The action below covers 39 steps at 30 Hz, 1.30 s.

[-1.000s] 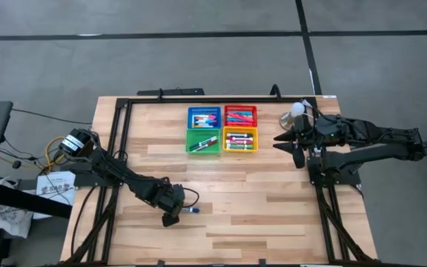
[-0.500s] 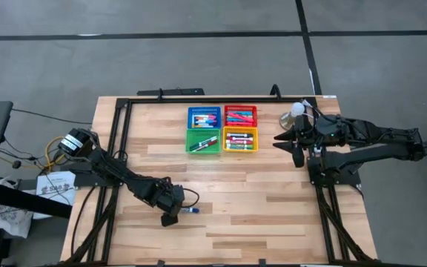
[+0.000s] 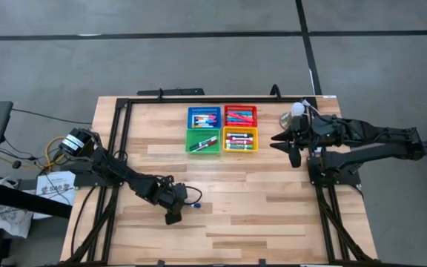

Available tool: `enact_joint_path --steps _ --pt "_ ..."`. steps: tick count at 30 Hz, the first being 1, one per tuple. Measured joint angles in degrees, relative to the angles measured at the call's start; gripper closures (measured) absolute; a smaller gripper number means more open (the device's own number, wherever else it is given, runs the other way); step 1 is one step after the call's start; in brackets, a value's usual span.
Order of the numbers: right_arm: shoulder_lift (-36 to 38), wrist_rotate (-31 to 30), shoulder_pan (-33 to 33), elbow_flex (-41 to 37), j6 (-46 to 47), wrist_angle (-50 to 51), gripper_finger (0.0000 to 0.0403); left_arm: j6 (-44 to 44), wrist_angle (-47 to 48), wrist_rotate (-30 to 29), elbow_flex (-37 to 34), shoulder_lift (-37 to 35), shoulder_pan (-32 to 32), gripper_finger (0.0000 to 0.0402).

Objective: Pick & Place Markers
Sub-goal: Put the large blue marker into the yellow bin

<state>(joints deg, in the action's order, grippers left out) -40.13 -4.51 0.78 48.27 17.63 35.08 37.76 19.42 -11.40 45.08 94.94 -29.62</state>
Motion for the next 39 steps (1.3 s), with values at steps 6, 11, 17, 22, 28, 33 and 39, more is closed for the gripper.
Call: enact_joint_path --steps 6,11,17,22,28,33,39 --pt "-2.9 0.0 0.0 0.0 0.0 -1.3 0.0278 0.0 -0.5 -0.2 0.0 0.0 0.2 0.0334" --pt "-6.0 0.0 0.0 0.0 0.4 -1.3 0.0278 3.0 -0.9 0.5 0.0 0.0 0.5 0.0335" --pt "-10.0 2.3 0.0 0.0 4.9 -3.1 0.0278 6.2 -1.6 0.7 0.7 0.0 2.3 0.0315" --pt "-11.3 9.8 0.0 0.0 4.9 -16.2 0.0278 5.7 -4.0 0.7 2.1 0.0 4.3 0.0329" --pt "-10.6 12.2 0.0 0.0 4.5 -23.9 0.0271 4.1 -9.0 0.2 2.9 0.0 6.7 0.0325" --pt "-10.4 11.8 0.1 0.0 4.4 -22.0 0.0241 1.7 -11.6 0.0 2.9 0.0 8.3 0.0327" --pt "-11.8 11.9 0.0 0.0 5.3 -21.8 0.0205 -2.7 -12.6 -0.4 2.9 -3.2 11.0 0.0326"
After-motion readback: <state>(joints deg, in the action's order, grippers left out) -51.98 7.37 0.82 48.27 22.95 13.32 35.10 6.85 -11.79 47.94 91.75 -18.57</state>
